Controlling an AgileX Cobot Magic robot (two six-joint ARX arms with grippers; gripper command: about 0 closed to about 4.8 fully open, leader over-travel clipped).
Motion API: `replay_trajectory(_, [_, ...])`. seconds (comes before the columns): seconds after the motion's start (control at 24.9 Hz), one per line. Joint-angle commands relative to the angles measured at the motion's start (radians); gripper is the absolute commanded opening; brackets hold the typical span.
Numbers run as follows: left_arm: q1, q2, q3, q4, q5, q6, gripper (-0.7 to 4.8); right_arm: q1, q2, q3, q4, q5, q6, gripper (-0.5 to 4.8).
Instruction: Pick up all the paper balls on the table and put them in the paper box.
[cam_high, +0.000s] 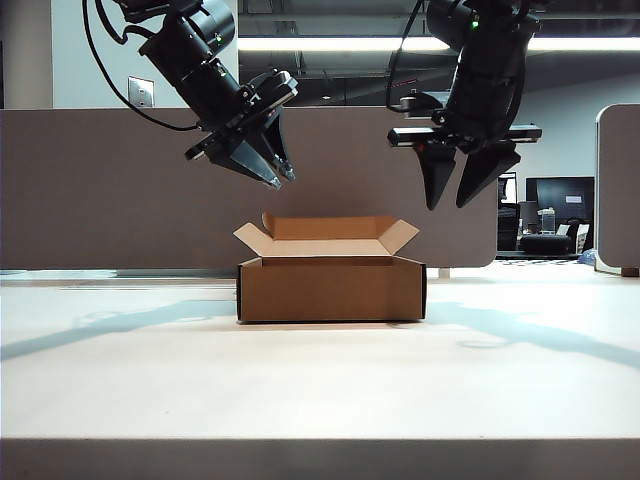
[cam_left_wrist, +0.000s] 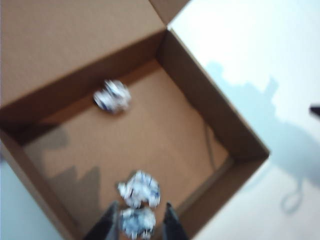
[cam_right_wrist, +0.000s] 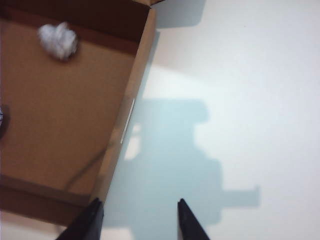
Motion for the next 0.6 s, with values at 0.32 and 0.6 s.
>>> replay_trajectory(0.32, [-0.009, -0.325, 0.002, -0.319, -0.135, 0.055, -0.06, -0.011, -0.319, 0.000, -0.076, -0.002, 0.014, -0.07])
replay_trajectory(0.6, [-0.010, -0.797, -0.334, -0.323, -0.266, 0.055, -0.06, -0.009, -0.714, -0.243, 0.039, -0.002, 0.018, -0.07])
